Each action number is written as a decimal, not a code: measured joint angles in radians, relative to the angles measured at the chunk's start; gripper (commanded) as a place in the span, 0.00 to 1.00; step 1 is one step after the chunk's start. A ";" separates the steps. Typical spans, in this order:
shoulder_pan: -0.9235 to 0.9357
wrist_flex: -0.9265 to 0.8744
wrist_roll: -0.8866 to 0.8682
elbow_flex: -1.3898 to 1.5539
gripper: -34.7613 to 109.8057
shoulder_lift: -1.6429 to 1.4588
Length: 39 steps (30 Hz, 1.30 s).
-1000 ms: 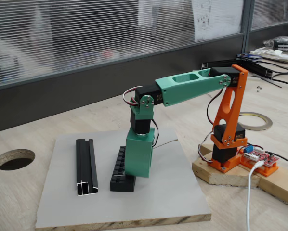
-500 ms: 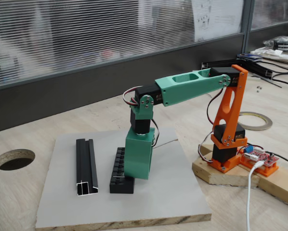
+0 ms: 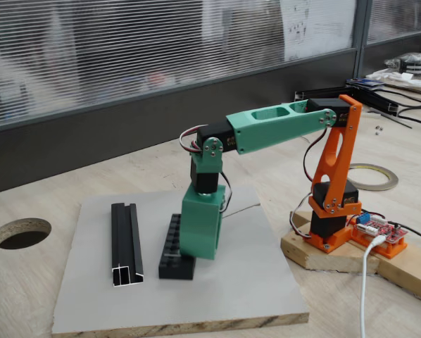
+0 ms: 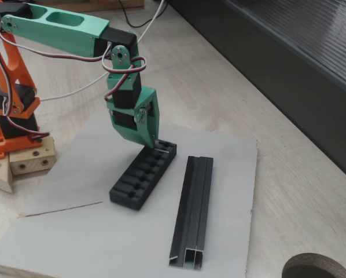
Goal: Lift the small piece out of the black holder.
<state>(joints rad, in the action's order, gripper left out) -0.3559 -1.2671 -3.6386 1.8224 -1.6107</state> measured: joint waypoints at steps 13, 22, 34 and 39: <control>0.092 0.000 0.000 0.000 0.26 -0.143; 0.104 0.012 0.000 0.000 0.26 -0.282; 0.107 0.015 0.000 0.000 0.26 -0.482; 0.117 0.015 0.000 -0.028 0.26 -0.489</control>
<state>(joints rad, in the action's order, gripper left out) -0.2393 -1.2517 -3.6386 1.7948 -2.1000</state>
